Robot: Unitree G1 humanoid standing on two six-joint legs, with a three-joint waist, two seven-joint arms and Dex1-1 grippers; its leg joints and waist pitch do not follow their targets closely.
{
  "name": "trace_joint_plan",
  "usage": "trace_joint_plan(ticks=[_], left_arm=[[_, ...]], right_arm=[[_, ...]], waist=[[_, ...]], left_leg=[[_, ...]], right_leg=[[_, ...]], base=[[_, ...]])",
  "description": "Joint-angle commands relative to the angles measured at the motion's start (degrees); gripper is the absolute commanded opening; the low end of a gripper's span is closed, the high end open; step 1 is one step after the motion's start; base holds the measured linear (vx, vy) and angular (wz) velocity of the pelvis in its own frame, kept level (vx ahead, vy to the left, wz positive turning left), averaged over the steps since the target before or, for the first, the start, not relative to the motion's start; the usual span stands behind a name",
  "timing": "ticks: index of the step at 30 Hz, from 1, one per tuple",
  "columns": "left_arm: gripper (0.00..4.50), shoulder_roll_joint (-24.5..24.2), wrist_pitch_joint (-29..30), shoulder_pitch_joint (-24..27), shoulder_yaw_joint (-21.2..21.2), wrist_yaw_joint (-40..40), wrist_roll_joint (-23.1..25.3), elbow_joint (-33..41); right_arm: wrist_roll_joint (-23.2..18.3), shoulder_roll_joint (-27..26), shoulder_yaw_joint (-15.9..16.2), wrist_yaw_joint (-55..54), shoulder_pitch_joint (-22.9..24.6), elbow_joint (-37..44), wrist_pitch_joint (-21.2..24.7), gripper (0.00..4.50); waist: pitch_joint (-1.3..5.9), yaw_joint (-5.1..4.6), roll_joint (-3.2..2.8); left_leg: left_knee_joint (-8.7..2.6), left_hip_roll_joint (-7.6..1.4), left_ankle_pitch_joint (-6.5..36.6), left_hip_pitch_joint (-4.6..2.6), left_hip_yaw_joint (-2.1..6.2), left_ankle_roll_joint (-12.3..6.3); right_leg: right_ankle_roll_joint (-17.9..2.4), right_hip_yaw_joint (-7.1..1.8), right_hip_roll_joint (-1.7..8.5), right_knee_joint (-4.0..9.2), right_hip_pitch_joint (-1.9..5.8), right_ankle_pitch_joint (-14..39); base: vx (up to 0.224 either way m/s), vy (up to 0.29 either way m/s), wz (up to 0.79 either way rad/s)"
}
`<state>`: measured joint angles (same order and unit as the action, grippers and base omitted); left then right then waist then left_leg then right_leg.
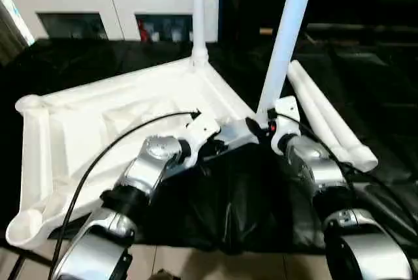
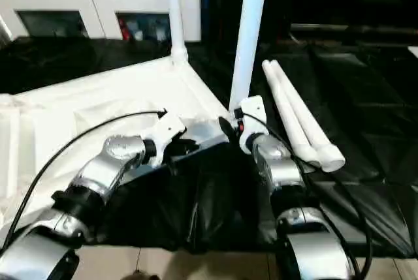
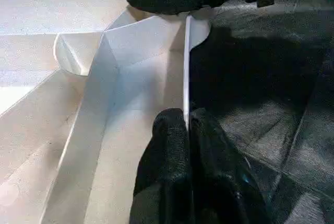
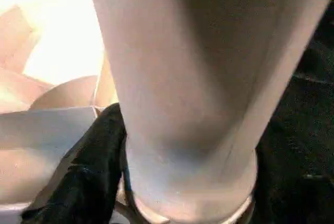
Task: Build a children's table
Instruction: Rotate leg to tighten
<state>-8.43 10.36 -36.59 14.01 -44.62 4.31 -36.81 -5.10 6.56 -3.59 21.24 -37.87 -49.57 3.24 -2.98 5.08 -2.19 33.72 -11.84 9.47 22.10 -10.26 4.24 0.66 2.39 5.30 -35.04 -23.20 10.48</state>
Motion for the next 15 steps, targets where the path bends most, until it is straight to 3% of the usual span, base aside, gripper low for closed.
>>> trace_joint_plan(ticks=[1, 7, 15], left_arm=[[0.0, 2.6, -2.5, -2.0, -0.5, 0.8, -1.8, 1.1], [0.0, -1.2, -4.3, 0.9, 0.2, -6.9, -3.6, 5.0], [0.0, -5.4, -5.5, 2.9, 0.0, -13.6, -5.4, 7.0]], right_arm=[[-1.7, -3.5, 2.1, 4.7, 0.4, -0.9, 1.5, 3.62], [2.3, 1.3, 6.8, 11.5, 1.0, 1.2, -2.5, 4.09], [1.7, 8.3, 8.9, 26.0, 4.1, 7.2, -4.0, 4.09]], waist=[[4.19, -0.08, 0.75], [4.11, -0.11, 0.82], [4.03, 0.1, 0.81]], left_leg=[[-3.82, -0.56, 11.5, -0.79, -0.06, -2.19], [-3.86, -0.62, 12.0, -0.63, -0.06, -2.28], [-3.76, -0.83, 12.3, -0.75, -0.18, -3.27]], right_leg=[[-13.1, -1.31, 2.09, 3.86, 2.65, 7.4], [-13.5, -1.21, 2.22, 3.89, 2.82, 8.7], [-14.1, -1.26, 2.1, 3.81, 2.76, 8.4]], base=[[0.0, 0.0, 0.0], [0.0, 0.0, 0.0], [0.0, 0.0, 0.0]])
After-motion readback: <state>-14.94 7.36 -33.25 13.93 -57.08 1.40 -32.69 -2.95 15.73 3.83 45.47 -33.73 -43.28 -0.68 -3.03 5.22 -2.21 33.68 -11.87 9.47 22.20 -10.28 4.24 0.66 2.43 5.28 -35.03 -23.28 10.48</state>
